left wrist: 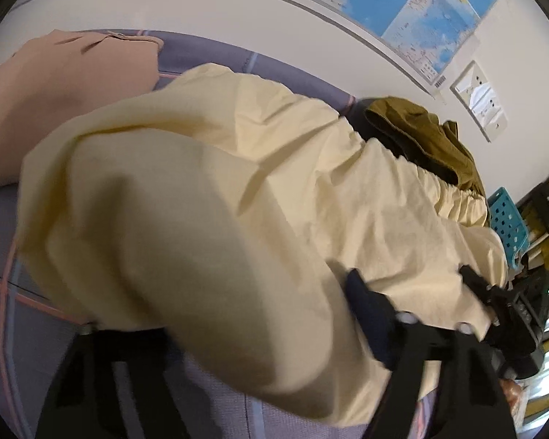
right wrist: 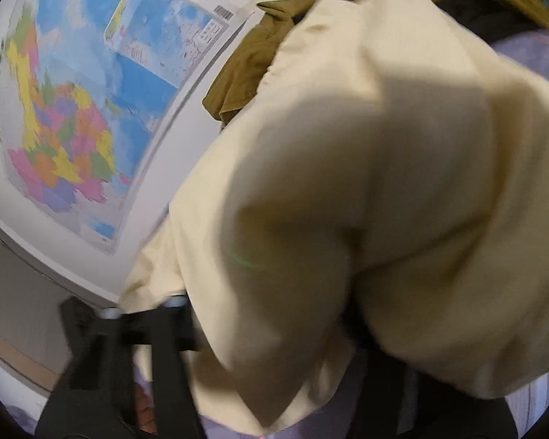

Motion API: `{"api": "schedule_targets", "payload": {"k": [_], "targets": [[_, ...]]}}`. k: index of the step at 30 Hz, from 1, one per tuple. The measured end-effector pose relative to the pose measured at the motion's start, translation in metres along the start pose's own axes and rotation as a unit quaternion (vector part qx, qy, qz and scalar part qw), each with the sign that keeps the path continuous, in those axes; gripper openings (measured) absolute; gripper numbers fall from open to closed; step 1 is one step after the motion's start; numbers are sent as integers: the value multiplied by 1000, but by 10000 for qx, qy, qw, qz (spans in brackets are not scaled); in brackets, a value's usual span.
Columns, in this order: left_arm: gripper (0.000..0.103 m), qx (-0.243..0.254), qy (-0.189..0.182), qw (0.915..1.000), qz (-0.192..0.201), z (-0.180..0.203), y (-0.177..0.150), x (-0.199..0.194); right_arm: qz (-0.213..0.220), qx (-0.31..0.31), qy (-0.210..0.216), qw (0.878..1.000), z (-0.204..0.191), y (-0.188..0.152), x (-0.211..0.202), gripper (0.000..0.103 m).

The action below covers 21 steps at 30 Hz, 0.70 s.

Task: Fold large clothes

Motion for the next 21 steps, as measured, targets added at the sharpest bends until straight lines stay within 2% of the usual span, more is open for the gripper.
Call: {"api": "schedule_targets", "payload": {"k": [3,6,9,14,17,21], "targets": [[43,-28,-58,10000,-19,-3,6,-8,-49,-205,233,9995,-17,1,-5,26],[35,76,-131,9999,47,0,17,-21,-7,-468,511,9976,-47,7,-14,23],[33,175,-367,9990,177,5,31,-43,67,-973,753,9924,-92,16,-27,21],[32,538,-602,9942,707,22,75,-94,257,-1763,1076,9781,-168,38,-40,20],[32,641,-566,9904,1086,21,107,-123,387,-2149,1358,9664,-218,56,-32,19],[32,524,-400,9836,1678,-7,160,-168,447,-2481,1790,9510,-282,77,-4,19]]}}
Point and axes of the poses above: each gripper's, at about its wrist camera, not at the fingertips, and x roughly the way its jaws point, z to its right, y to its top, the point moved 7 cm from there along x, roughly the way its jaws point, and after that the axes turned 6 degrees about y, right-handed, at the moved point
